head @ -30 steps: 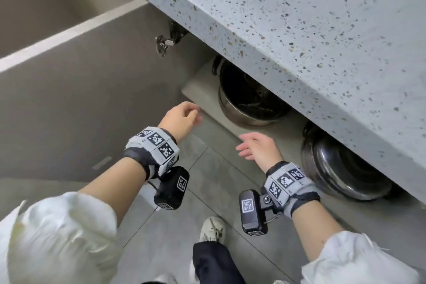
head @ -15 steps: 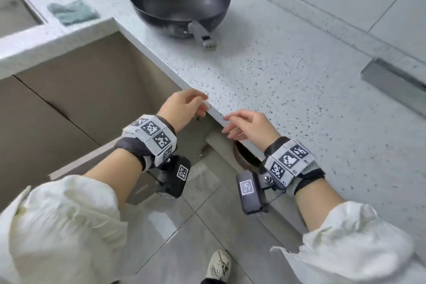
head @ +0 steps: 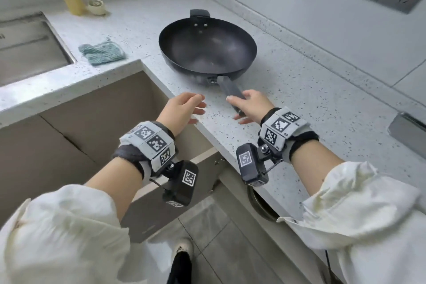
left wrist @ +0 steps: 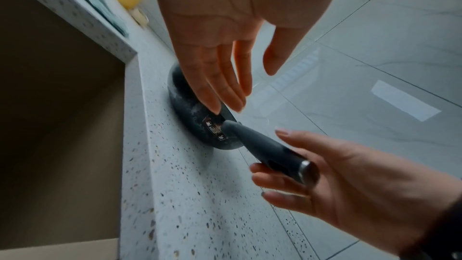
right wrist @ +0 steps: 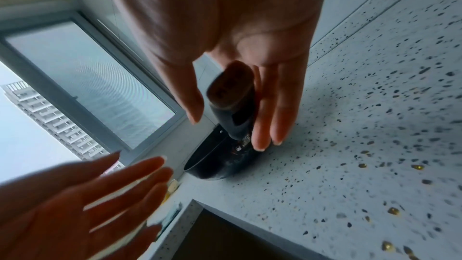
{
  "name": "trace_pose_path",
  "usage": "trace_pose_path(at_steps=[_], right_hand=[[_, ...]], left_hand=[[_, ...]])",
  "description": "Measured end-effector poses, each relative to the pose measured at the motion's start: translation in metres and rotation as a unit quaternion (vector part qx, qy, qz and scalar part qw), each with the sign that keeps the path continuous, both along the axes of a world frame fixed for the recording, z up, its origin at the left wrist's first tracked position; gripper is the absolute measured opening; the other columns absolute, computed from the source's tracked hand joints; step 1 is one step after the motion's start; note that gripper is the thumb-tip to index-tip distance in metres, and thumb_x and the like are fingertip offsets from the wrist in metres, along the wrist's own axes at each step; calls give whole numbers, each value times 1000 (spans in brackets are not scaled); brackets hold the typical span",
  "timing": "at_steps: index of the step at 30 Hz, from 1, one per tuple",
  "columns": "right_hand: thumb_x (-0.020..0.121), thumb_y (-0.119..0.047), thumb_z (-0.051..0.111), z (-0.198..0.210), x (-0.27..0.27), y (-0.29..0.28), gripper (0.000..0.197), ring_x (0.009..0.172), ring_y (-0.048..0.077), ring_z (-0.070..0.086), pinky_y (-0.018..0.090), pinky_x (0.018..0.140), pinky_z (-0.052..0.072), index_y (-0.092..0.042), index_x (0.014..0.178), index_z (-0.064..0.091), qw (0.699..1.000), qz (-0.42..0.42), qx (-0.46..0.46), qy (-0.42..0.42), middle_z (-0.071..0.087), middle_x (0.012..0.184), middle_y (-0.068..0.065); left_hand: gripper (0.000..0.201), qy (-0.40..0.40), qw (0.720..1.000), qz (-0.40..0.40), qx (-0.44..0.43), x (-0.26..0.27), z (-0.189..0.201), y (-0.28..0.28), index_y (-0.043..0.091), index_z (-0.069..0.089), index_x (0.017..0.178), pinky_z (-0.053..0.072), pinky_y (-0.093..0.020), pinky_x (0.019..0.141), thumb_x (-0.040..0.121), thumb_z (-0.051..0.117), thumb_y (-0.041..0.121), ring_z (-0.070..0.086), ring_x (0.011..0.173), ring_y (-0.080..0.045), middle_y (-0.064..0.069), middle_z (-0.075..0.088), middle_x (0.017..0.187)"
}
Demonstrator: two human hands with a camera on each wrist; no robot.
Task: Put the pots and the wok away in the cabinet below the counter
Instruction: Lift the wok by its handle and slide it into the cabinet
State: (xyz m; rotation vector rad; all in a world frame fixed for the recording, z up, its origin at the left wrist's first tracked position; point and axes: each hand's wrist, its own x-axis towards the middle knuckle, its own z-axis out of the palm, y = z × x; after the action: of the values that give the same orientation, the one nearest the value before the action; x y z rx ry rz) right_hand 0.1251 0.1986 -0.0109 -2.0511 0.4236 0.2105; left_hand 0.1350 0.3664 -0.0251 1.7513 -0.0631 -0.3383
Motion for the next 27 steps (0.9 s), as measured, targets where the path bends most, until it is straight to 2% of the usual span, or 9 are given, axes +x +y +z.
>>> trace_pose_path(at_steps=[4, 8, 11, 14, 16, 18, 21, 25, 27], right_hand=[[85, -25, 59, -7, 17, -2, 37, 61, 17, 61, 29, 64, 55, -3, 114, 52, 998, 23, -23, 48, 60, 72, 5], [84, -11, 52, -5, 24, -12, 21, 57, 17, 60, 26, 58, 53, -5, 104, 49, 994, 37, -62, 80, 58, 72, 6], [82, -16, 53, -4, 23, -24, 31, 68, 24, 65, 36, 67, 57, -9, 111, 47, 978, 20, -184, 98, 62, 87, 9], [80, -29, 55, -6, 29, -35, 38, 86, 31, 66, 38, 80, 54, -14, 114, 48, 936, 22, -329, 124, 66, 100, 11], [80, -33, 56, -8, 33, -39, 36, 83, 31, 65, 36, 79, 54, -15, 111, 52, 937, 11, -328, 120, 67, 95, 9], [79, -30, 57, -9, 33, -41, 34, 79, 29, 59, 32, 74, 50, -13, 109, 54, 944, 6, -309, 114, 62, 89, 6], [80, -25, 56, -14, 25, -42, 31, 77, 27, 51, 30, 69, 42, -10, 107, 53, 948, 10, -301, 102, 54, 85, 5], [81, -24, 56, -22, 4, -42, 18, 73, 25, 51, 27, 62, 39, -15, 94, 47, 956, -2, -279, 87, 48, 68, -2], [80, -24, 56, -25, -8, -43, 17, 70, 24, 51, 27, 54, 37, -17, 91, 45, 959, -7, -270, 80, 44, 64, -5]], left_hand=[[38, 62, 996, -63, 0, 43, -10, -24, 6, 52, 121, 49, -24, 76, 94, 41, 29, 59, 95, -18, -5, 61, 106], [44, 102, 988, -115, 8, 75, -22, -53, 5, 51, 123, 49, -24, 75, 93, 42, 36, 59, 95, -19, -7, 61, 105], [43, 109, 985, -134, 9, 87, -29, -74, 4, 52, 120, 49, -26, 76, 93, 42, 36, 60, 90, -19, -8, 61, 102], [32, 126, 980, -151, 0, 98, -35, -94, 7, 58, 97, 49, -27, 77, 92, 44, 35, 60, 76, -12, -6, 63, 92], [29, 163, 976, -147, -15, 106, -37, -104, 10, 58, 87, 51, -28, 80, 90, 47, 36, 62, 72, -9, -4, 65, 81], [30, 200, 970, -136, -36, 112, -38, -110, 7, 58, 94, 53, -26, 78, 88, 52, 36, 64, 67, -8, -3, 65, 75], [27, 217, 966, -139, -30, 115, -40, -112, 9, 57, 88, 55, -24, 70, 84, 58, 36, 65, 54, -5, -4, 65, 73], [27, 222, 962, -159, -20, 106, -47, -113, 11, 57, 82, 57, -22, 68, 81, 62, 38, 66, 49, -3, -5, 65, 74], [30, 231, 959, -160, -30, 99, -50, -114, 8, 57, 86, 58, -22, 65, 80, 64, 37, 68, 51, -6, -7, 66, 76]])
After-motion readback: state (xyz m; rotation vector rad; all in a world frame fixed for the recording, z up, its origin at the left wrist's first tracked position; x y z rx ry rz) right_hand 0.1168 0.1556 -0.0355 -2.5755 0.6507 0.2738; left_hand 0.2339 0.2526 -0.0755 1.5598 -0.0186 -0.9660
